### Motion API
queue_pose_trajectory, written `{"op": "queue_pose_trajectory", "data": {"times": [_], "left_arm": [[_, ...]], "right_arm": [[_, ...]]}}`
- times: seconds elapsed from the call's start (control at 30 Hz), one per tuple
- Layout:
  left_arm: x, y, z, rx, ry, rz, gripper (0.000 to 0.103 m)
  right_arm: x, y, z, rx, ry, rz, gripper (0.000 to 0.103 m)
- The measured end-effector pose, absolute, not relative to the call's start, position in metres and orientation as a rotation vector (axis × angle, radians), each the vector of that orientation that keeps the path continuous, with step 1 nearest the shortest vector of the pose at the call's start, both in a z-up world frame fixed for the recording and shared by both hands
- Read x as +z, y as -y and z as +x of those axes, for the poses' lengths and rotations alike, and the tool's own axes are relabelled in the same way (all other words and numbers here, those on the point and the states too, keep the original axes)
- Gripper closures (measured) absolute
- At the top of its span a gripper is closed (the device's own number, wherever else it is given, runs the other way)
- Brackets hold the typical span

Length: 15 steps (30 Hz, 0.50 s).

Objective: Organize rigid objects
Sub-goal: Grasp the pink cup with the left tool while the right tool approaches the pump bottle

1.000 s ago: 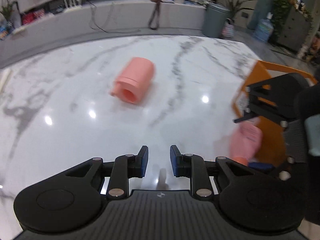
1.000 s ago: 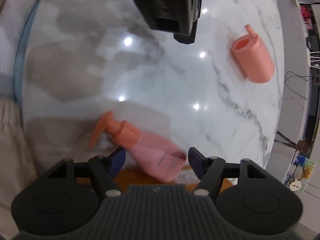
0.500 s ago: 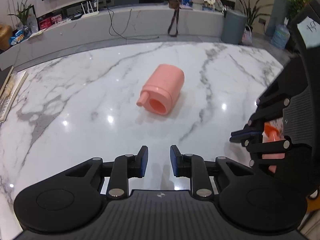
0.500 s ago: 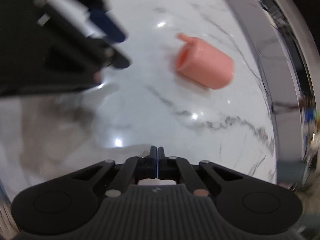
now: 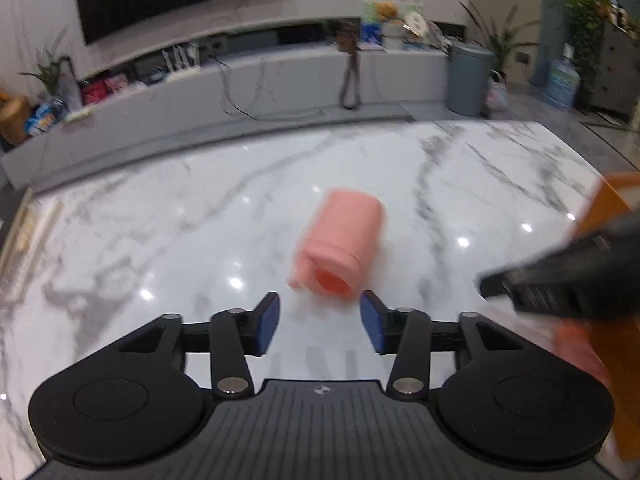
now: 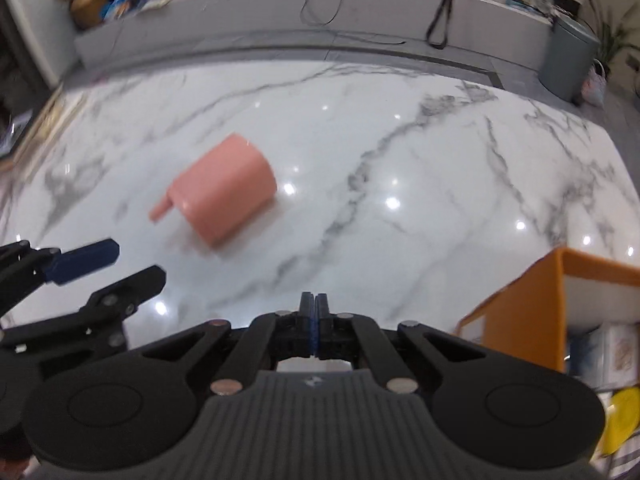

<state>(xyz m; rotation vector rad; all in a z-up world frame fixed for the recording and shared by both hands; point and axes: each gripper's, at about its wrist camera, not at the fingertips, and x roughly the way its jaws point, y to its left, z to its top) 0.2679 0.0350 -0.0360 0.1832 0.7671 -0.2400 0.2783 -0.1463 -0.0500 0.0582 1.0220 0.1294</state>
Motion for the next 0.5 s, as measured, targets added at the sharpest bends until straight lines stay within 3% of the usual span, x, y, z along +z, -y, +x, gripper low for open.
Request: {"op": "queue_pose_trajectory", "data": {"times": [0.07,0.37,0.5], "left_arm": [[-0.036,-0.041,0.280,-0.255,-0.748,0.143,0.034],[-0.056,-0.023,0.305,-0.331,-0.715,0.196,0.025],[-0.062,-0.019,0.314,-0.358,-0.726,0.194,0.025]], "right_arm": [[-0.048,0.144,0.279,0.128,-1.001,0.062,0.103],[-0.045,0.157,0.263,0.110,-1.009,0.071,0.094],[-0.046,0.162,0.261,0.074,-1.024,0.092,0.076]]}}
